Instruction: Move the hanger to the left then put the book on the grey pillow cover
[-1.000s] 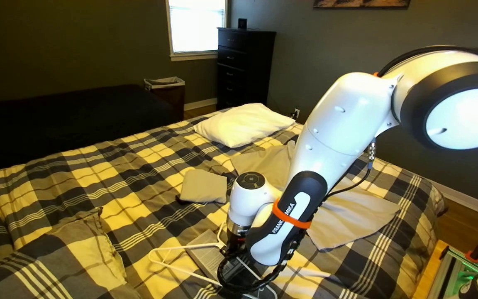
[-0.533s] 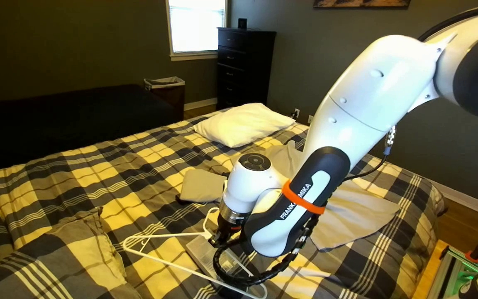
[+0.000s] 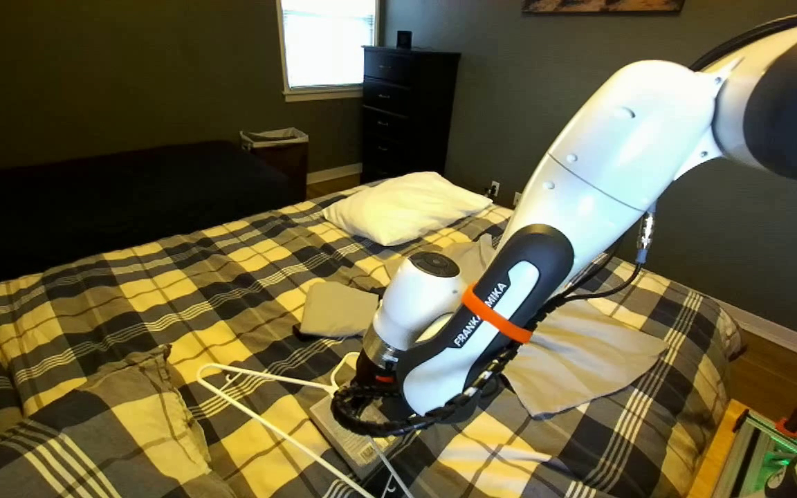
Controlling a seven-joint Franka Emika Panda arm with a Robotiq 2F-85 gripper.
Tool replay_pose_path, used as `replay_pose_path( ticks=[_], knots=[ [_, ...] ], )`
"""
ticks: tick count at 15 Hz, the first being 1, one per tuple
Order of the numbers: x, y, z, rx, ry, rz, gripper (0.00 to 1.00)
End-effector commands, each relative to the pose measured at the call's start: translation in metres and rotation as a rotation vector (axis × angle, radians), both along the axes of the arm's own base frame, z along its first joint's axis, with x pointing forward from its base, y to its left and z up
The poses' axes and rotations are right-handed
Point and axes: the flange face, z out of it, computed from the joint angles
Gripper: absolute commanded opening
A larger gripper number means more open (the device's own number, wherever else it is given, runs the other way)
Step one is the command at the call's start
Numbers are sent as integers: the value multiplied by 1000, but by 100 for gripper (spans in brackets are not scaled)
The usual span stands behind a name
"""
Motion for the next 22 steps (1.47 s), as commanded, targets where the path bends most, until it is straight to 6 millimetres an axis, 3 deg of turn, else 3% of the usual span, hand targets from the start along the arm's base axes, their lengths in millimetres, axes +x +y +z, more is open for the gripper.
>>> replay_pose_path(
  ticks=[1,7,11,15,16,17,20,22],
  knots=[
    [1,8,-16,172,65,-96,2],
    [-12,32,-43,324,206,-24,2],
    [-22,50,-63,378,276,120,2],
    [-37,69,-68,379,312,256,2],
    [-40,72,-69,368,323,270,34],
    [-40,72,-69,354,324,270,35],
    [-40,72,-64,308,293,255,57],
    [-33,62,-56,237,213,215,70]
  ],
)
